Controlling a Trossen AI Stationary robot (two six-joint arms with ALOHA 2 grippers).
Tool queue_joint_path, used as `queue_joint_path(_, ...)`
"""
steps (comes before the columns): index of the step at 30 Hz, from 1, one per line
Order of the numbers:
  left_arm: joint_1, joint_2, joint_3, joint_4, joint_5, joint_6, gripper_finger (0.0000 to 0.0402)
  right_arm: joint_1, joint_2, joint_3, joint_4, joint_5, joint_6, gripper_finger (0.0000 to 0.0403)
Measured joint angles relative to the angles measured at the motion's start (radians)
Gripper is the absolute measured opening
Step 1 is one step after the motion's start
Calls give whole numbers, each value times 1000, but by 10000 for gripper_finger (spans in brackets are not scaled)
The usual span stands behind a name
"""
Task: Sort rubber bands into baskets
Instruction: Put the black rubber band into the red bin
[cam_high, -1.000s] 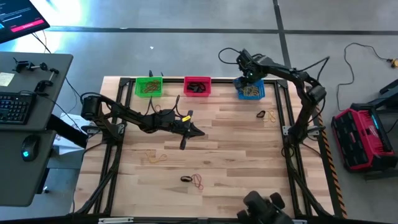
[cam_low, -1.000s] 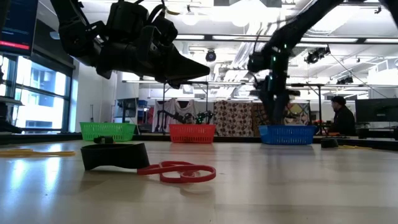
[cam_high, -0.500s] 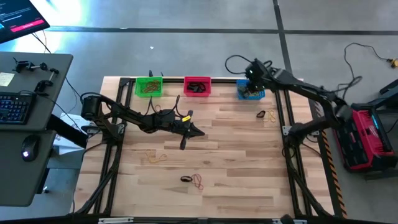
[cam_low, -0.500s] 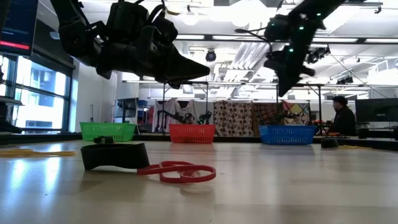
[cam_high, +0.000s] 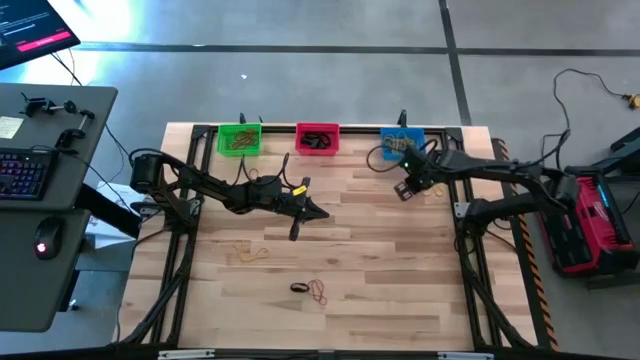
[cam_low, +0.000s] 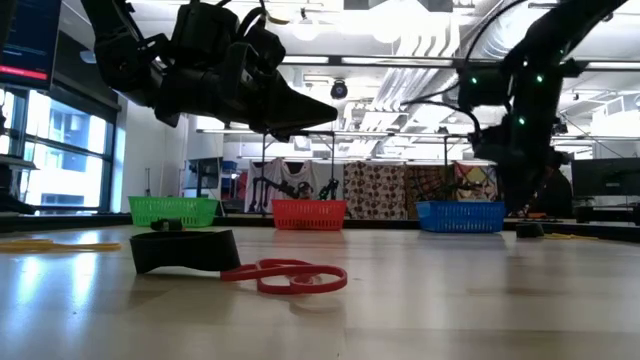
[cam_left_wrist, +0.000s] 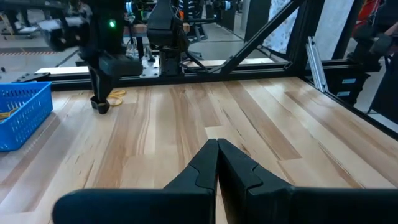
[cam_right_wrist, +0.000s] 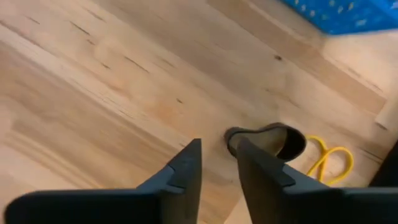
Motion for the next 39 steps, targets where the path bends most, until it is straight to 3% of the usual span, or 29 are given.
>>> queue_joint_path(10,0,0,0,0,0,-17,0,1,0,-60,41,54,5,146)
queue_joint_path(28,0,0,0,-2,0,-18,0,1,8,-60,81,47,24,144)
queue_joint_path(36,0,0,0,-3,0,-18,0,1,128,-60,110,49,23,142)
queue_joint_path(39,0,0,0,-3,0,-18,0,1,168,-55,121,53,15,123)
